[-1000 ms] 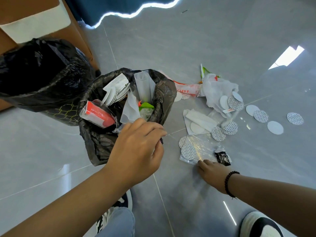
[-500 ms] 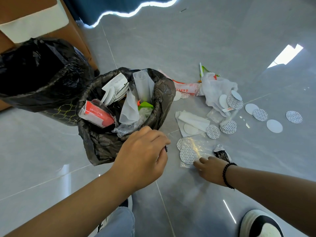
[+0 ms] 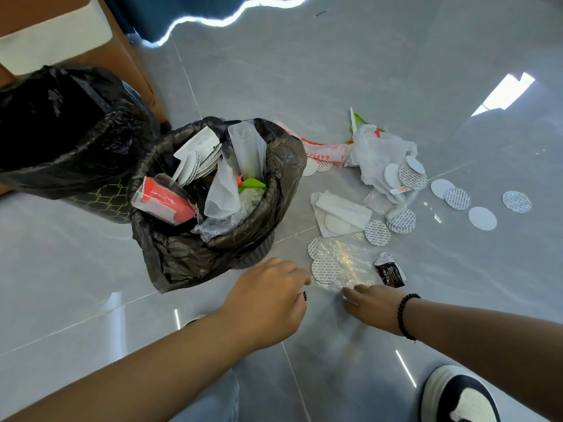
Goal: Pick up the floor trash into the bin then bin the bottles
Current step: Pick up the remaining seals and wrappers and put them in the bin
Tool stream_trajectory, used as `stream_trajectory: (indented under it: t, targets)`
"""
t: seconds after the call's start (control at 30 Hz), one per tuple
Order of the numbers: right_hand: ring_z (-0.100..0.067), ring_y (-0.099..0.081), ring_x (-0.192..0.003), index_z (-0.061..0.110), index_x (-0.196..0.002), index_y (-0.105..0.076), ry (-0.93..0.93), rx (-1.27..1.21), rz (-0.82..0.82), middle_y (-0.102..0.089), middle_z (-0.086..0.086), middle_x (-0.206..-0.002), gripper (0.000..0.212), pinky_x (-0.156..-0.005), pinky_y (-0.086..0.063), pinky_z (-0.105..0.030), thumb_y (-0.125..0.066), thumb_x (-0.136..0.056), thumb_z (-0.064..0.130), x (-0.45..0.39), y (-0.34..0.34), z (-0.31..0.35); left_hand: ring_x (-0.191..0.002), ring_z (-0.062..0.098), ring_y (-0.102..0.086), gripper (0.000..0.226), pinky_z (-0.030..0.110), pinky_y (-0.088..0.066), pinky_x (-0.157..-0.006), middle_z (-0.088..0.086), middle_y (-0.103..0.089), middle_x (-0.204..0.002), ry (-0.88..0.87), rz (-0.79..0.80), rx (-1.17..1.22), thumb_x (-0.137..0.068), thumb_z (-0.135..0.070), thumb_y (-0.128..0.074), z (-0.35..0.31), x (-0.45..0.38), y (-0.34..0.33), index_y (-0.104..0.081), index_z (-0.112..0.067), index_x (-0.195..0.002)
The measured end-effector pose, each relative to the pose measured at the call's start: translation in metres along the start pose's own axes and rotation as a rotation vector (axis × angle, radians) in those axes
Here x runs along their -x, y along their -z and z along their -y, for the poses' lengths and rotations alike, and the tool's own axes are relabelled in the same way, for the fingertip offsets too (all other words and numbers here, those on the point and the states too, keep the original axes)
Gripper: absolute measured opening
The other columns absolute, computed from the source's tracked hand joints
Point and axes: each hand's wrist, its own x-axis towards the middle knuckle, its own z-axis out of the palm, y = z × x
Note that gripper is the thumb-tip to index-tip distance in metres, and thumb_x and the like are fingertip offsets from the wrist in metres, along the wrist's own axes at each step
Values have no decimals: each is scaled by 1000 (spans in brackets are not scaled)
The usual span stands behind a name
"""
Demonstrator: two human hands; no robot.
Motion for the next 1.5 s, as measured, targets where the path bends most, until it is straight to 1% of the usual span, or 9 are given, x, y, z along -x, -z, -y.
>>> stream_trajectory:
  t: [0.13,0.23,0.3,0.37,0.5,0.73,0.97,1.2,1.5]
  targets:
    - [-19,-60,-61,13,-95,-67,57,-49,-106,-64,-5,-96,44,-43,-52,-27,-83,-54,15,12,-5,2,-115,20,-49,34,33,-41,-94,-1,-57,-123,7,215,-136,-92,-28,-44,2,3,-25,-54,-20,-124]
    - [-18,-66,-72,18,-105,-65,-6,-166,-98,-65,-5,-107,57,-55,-56,-26,-86,-52,22,24,4,-5,-87,23,-60,21,32,-47,-70,2,-64,-94,-165,327,-254,-79,-27,-58,7,1,-34,-62,-17,-97]
    - [-21,-63,-101,20,-123,-57,-126,-280,-54,-55,-5,-128,62,-78,-55,-29,-80,-65,26,29,14,-7,-66,20,-59,20,26,-43,-54,0,-61,-75,-302,379,-386,-64,-27,-69,10,-5,-33,-59,-19,-79]
    - [-21,-45,-125,21,-139,-38,-283,-402,-20,-34,-2,-144,59,-99,-44,-32,-62,-86,28,32,15,-5,-81,28,-59,22,33,-43,-64,8,-61,-93,-311,486,-418,-77,-21,-62,6,-18,-33,-56,-13,-97]
    - [-19,-46,-120,21,-131,-39,-632,-692,2,-38,1,-132,57,-89,-47,-32,-65,-83,39,23,17,-1,-105,33,-53,36,40,-41,-79,15,-50,-121,-233,653,-546,-89,-14,-55,5,-49,-51,-43,-7,-122]
    - [-30,-47,-113,9,-126,-37,-970,-912,40,-32,-12,-127,79,-95,-44,-34,-78,-68,44,-7,20,9,-116,32,-47,47,40,-41,-87,14,-44,-129,-83,413,-476,-85,-1,-56,-3,-101,-99,-40,-9,-128]
    - [-23,-44,-82,2,-123,-36,-1017,-1014,-34,-31,-13,-128,48,-71,-35,-24,-57,-80,1,-11,26,22,-114,32,-51,65,40,-44,-83,14,-43,-130,24,406,-442,-80,2,-63,5,-108,-105,-31,-9,-135]
    - [-27,-41,-117,10,-121,-37,-941,-947,-61,-35,-9,-124,57,-93,-42,-28,-70,-76,25,-15,30,36,-109,33,-52,60,38,-44,-80,16,-35,-131,28,468,-435,-80,1,-66,11,-91,-113,-35,-9,-130]
    - [-25,-50,-105,6,-123,-32,-1004,-1031,20,-35,-12,-124,58,-85,-45,-26,-66,-76,9,-11,28,29,-116,26,-48,40,37,-43,-92,6,-46,-124,248,390,-101,-85,-40,-68,34,-85,-105,-52,-14,-110]
